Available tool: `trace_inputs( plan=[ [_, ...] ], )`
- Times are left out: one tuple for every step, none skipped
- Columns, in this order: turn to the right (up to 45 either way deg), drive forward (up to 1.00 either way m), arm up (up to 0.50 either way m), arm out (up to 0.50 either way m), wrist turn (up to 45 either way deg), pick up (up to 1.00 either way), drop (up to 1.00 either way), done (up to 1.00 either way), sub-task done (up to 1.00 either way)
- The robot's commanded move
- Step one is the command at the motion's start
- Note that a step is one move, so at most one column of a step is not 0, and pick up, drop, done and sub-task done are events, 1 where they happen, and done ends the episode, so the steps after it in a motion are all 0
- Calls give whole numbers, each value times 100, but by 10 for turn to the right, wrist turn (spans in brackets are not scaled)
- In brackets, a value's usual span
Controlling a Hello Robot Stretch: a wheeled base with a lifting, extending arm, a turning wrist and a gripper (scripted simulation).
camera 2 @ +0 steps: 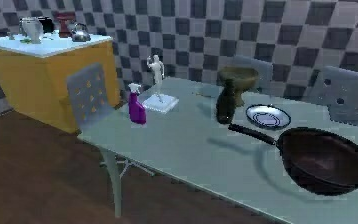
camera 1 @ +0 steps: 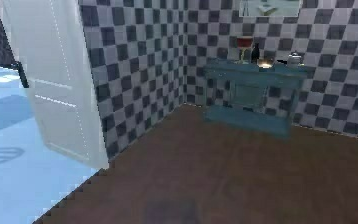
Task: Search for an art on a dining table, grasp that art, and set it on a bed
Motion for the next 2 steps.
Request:
trace_inputs(
  plan=[
    [450,0,0,0,0,0,0,0,0],
    [270,0,0,0,0,0,0,0,0]
  ],
)
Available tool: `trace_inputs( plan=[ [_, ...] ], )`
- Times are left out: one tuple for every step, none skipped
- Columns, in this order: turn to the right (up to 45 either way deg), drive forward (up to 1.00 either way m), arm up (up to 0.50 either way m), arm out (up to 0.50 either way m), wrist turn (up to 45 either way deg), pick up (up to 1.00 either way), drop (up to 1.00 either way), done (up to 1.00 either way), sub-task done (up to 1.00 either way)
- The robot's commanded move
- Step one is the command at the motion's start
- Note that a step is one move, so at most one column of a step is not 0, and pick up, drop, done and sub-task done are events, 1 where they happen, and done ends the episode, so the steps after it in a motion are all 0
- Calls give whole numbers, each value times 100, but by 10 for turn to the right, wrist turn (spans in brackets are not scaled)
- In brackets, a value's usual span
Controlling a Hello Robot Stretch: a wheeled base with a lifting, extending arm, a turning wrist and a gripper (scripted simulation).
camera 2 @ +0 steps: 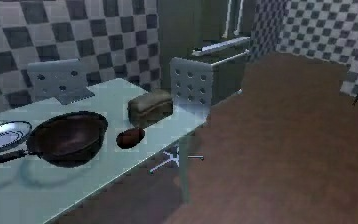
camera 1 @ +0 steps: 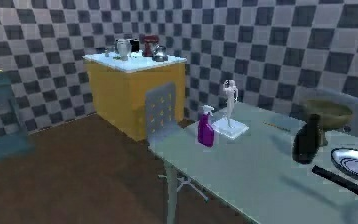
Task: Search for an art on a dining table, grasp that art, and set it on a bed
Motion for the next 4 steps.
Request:
trace_inputs(
  plan=[
    [0,45,0,0,0,0,0,0,0],
    [-450,0,0,0,0,0,0,0,0],
    [-180,0,0,0,0,0,0,0,0],
    [0,0,50,0,0,0,0,0,0]
  ],
)
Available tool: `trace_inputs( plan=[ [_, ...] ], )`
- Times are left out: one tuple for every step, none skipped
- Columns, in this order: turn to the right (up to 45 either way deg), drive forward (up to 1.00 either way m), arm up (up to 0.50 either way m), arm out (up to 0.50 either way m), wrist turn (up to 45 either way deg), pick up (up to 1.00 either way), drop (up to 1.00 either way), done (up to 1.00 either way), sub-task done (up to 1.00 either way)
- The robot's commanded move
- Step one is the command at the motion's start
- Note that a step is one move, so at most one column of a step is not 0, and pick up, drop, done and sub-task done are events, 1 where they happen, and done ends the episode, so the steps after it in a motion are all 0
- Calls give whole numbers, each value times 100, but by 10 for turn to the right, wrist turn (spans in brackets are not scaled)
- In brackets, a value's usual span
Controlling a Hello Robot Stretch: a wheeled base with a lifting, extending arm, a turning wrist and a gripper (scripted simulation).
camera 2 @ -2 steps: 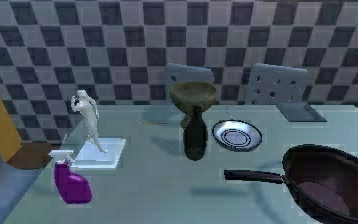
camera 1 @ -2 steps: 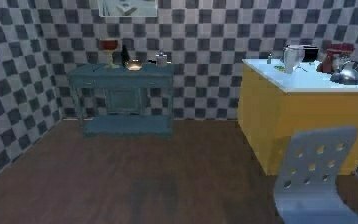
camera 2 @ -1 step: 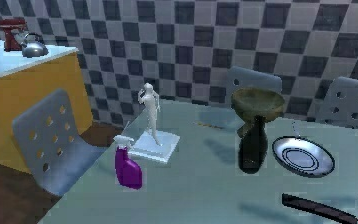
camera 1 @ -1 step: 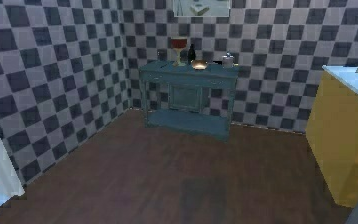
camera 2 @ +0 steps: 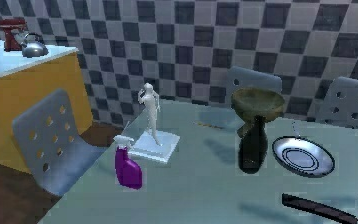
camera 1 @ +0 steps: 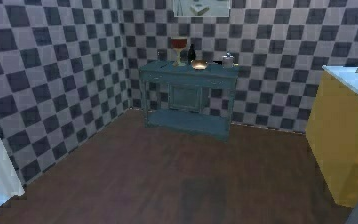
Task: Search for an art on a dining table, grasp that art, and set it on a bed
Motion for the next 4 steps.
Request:
trace_inputs(
  plan=[
    [0,0,36,0,0,0,0,0,0],
    [0,0,0,38,0,0,0,0,0],
    [0,0,0,0,450,0,0,0,0],
    [0,0,0,0,450,0,0,0,0]
  ],
)
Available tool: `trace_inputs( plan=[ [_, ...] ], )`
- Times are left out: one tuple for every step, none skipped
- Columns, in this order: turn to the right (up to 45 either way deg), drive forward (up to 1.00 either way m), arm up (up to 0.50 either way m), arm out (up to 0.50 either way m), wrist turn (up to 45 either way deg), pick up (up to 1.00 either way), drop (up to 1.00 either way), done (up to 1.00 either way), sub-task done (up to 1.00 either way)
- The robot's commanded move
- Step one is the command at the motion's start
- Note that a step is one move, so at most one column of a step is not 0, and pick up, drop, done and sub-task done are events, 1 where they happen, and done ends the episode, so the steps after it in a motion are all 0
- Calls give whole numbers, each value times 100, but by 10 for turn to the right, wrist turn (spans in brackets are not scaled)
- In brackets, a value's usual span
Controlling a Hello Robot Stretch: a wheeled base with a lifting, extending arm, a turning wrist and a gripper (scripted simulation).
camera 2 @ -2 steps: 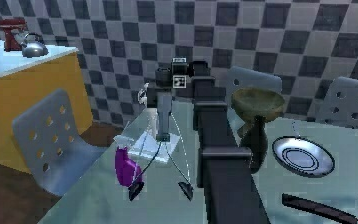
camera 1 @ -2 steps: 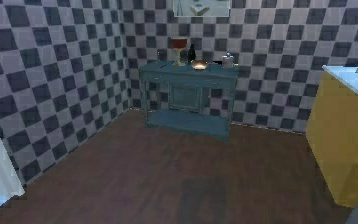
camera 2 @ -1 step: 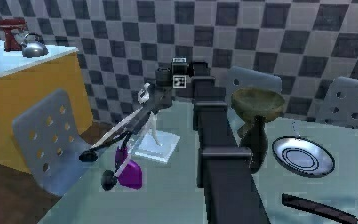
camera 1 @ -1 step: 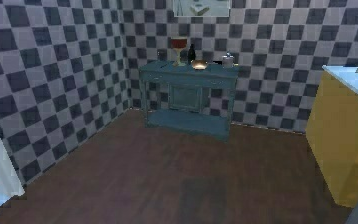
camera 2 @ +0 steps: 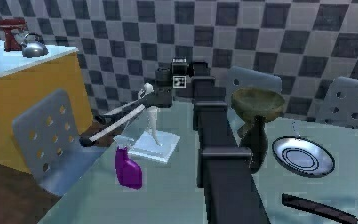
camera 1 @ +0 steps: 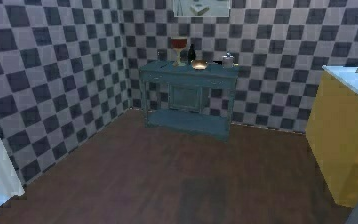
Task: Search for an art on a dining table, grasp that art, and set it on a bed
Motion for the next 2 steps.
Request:
trace_inputs(
  plan=[
    [0,0,0,0,450,0,0,0,0],
    [0,0,0,0,390,0,0,0,0]
  ],
)
